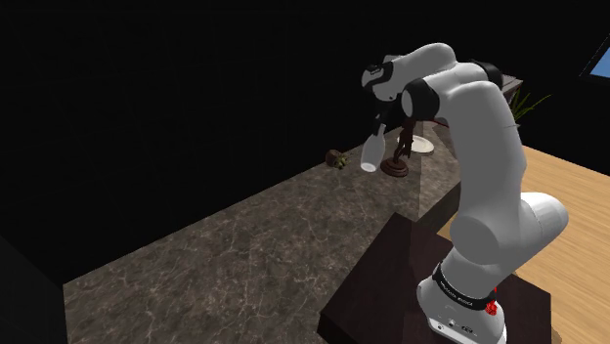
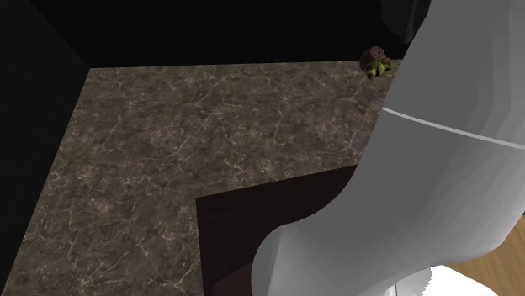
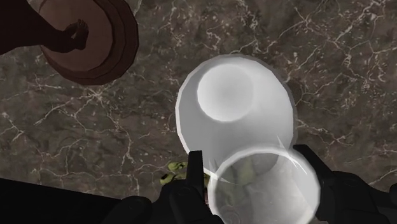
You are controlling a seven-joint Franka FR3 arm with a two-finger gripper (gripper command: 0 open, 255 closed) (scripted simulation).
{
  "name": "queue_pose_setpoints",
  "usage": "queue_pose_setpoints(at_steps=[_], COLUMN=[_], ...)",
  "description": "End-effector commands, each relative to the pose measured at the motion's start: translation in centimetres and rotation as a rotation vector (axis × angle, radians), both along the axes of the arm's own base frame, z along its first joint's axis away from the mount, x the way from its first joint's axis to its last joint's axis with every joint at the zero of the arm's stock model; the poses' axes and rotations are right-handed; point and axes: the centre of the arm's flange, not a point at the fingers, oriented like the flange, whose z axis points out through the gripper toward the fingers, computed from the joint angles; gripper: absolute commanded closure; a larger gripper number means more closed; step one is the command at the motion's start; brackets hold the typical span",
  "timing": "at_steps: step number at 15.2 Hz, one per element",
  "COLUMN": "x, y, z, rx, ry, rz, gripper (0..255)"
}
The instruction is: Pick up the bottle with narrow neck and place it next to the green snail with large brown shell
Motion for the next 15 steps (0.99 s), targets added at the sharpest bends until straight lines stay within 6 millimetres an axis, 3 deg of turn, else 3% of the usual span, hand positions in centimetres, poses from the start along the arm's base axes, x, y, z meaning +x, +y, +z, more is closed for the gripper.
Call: queue_pose_setpoints(at_steps=[1,12,15], x=[0.0,0.0,0.0], y=[0.0,0.0,0.0], z=[-1.0,-6.8,-7.2], rx=[-0.001,-0.001,-0.001], ry=[-0.001,-0.001,-0.001], rz=[0.000,0.000,0.000], gripper=[255,255,255])
